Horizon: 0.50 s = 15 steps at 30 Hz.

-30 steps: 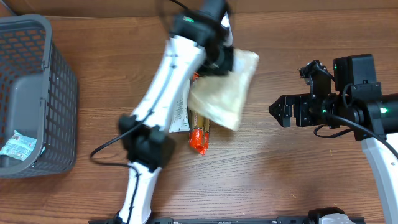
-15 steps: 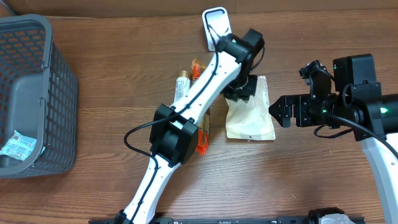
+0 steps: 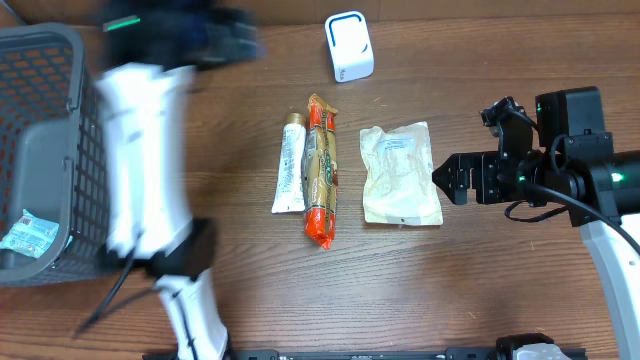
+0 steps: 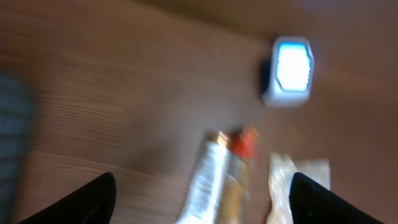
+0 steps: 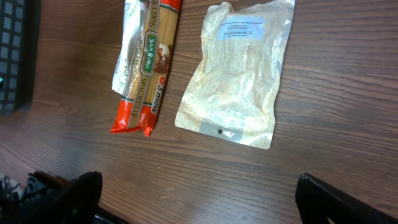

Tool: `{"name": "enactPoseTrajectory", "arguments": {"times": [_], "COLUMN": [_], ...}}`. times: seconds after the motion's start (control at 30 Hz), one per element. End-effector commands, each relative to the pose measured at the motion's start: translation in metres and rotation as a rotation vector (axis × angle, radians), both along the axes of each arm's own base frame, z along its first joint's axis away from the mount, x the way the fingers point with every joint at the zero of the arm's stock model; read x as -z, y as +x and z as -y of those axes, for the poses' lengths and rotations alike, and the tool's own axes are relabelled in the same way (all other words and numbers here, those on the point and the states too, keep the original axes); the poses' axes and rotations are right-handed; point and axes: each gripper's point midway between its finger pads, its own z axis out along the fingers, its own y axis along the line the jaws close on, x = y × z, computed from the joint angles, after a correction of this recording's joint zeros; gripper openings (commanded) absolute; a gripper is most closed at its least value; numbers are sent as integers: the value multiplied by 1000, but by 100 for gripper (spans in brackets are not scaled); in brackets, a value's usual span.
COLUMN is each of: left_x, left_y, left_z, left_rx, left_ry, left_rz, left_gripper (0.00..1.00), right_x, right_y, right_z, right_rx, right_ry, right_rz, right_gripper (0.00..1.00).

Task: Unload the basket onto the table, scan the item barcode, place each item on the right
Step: 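Carry the clear pouch right of the spaghetti and release it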

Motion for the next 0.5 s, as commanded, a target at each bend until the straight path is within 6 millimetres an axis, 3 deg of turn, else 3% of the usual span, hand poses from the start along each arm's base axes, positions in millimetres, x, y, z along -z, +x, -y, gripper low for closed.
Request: {"name": "enactPoseTrajectory", "arguments": {"times": [0.0, 0.1, 0.2, 0.3, 0.47], "left_x": [-51, -69, -61, -30, 30], "left_y": [-39, -69, -97, -121, -148], "left_z": [-80, -145, -201, -250, -301], "left_rx": [-191, -357, -491, -630, -783], "left_ry": [41, 69, 101, 79, -14], "left_rz": [126, 163, 119, 3, -161], "left_gripper": [83, 92, 97, 98, 96], "right_x": [-9, -9, -9, -7, -5], "right_y": [4, 4, 3, 2, 2], "right_z": [2, 2, 2, 2, 2], "right_rx": [-3, -3, -3, -3, -6], "right_ry": [-4, -4, -4, -5, -7], "right_rz": [37, 37, 33, 26, 22], "right_gripper": [100, 100, 100, 100, 100]}}
